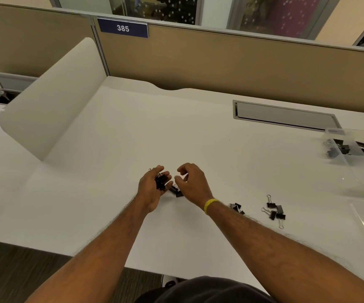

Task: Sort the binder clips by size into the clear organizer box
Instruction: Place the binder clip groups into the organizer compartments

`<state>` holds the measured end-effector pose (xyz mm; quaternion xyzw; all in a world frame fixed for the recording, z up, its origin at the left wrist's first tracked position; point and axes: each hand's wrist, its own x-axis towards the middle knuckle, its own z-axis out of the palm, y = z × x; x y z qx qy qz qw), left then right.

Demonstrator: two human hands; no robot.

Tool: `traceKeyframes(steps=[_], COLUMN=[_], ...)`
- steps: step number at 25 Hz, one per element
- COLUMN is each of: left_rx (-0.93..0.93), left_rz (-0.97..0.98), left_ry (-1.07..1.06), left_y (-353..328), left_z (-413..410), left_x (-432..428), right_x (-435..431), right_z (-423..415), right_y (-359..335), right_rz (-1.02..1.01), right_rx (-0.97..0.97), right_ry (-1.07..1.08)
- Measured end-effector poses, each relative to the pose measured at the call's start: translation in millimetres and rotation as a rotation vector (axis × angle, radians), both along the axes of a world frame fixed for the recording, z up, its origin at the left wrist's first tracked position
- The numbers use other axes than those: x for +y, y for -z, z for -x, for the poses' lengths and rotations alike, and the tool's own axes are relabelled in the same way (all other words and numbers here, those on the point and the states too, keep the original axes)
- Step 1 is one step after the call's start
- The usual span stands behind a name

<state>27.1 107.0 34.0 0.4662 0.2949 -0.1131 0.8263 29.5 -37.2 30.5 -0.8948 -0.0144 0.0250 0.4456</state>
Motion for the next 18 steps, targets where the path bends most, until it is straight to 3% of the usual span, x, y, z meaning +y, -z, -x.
traceKeyframes(steps=[4, 9, 12, 18], left_rx=[0.023, 0.058, 0.063, 0.074], left_rz=[-0.030, -0.036, -0.016, -0.033], left_ry=[-0.043, -0.073, -0.080, -0.081], left_y=[4, 11, 14, 18], left_z=[2, 7, 9, 11], left_x=[14, 25, 30, 31], right_x=[0, 16, 18, 16], right_z=[2, 4, 6, 4], right_y=[14, 24, 30, 29], right_rz=[0.315, 0.560, 0.597, 0.485], right_rx=[0.244, 0.196, 0.119, 0.086], right_ry=[-0.020, -0.168, -0.235, -0.239])
